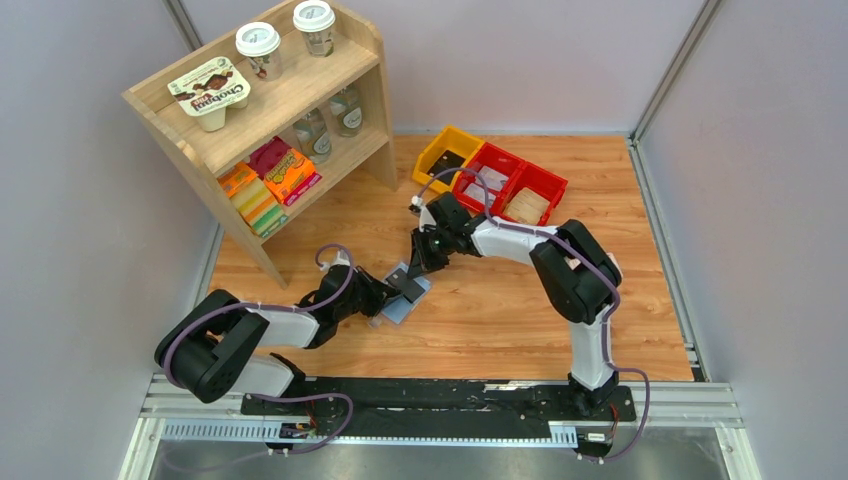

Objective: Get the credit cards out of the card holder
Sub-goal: Remove the credit card from the card holder.

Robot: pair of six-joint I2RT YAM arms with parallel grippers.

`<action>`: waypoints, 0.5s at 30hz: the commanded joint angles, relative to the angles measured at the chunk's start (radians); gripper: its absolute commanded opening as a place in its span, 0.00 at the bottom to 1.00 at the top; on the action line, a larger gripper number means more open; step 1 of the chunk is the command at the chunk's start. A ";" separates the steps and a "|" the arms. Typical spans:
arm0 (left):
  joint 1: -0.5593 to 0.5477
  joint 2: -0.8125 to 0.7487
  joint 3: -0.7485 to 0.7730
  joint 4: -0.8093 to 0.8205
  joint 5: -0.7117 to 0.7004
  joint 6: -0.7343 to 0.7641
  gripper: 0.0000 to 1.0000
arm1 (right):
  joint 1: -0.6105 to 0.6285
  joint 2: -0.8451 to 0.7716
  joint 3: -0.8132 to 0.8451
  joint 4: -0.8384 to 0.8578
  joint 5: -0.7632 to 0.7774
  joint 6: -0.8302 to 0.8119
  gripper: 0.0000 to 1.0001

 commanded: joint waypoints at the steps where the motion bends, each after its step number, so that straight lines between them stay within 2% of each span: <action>1: -0.003 -0.009 -0.014 -0.013 -0.006 -0.009 0.00 | -0.016 0.053 0.001 -0.014 0.023 0.017 0.06; 15: -0.003 -0.046 -0.055 -0.056 -0.015 -0.087 0.00 | -0.030 0.105 -0.001 -0.103 0.092 0.034 0.04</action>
